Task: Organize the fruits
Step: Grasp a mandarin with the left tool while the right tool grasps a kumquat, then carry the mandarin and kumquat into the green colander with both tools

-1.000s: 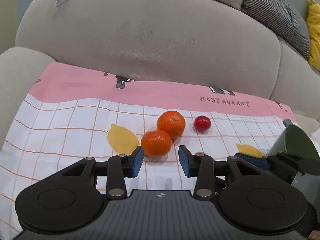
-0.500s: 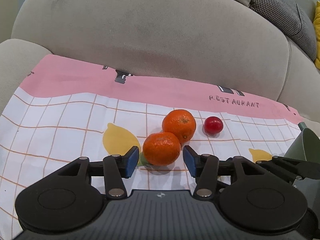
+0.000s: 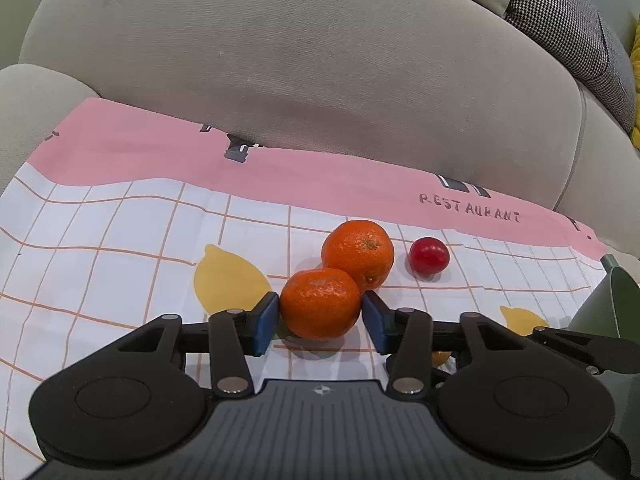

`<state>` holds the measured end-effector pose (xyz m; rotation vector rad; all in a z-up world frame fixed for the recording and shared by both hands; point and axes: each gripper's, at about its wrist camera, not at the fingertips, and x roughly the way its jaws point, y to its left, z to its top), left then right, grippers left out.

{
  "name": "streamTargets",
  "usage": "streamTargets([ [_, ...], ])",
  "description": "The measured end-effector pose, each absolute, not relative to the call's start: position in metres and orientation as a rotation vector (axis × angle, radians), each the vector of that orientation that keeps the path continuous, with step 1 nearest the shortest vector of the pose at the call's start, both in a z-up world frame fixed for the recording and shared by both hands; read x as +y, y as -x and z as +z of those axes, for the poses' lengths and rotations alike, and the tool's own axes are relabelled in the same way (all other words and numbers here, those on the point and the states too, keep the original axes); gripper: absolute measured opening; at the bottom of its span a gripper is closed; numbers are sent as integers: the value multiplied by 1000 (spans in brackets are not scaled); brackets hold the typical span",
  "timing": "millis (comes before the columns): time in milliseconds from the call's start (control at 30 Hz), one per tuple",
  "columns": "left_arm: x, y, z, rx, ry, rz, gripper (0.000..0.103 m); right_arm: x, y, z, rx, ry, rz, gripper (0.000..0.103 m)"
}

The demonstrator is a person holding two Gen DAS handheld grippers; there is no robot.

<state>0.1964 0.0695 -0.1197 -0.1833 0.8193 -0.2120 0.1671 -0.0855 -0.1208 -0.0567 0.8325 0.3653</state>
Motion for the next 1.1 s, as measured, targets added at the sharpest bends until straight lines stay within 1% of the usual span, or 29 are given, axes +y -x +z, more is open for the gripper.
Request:
streamTargets([
  [33,70,-196,-119,819,184,-212,51,-85,-167,-121,832,59,366,30],
  [100,69,-196,-119,818,177,-213,50,-86,-167,-121,831,60,369,28],
  [133,68,-195,-118,818,175,-212,50,-86,-167,-121,831,60,370,24],
  [167,68,-194,-118,818,173,-211,50,-86,-166,-120,830,61,370,23],
  [600,65,-166,-103,836,180,-219,49,-94,-143,-105,823,77,395,23],
  [1100,47,-109,-63,800,159,-255,49,-119,-84,-59,735,121,422,23],
])
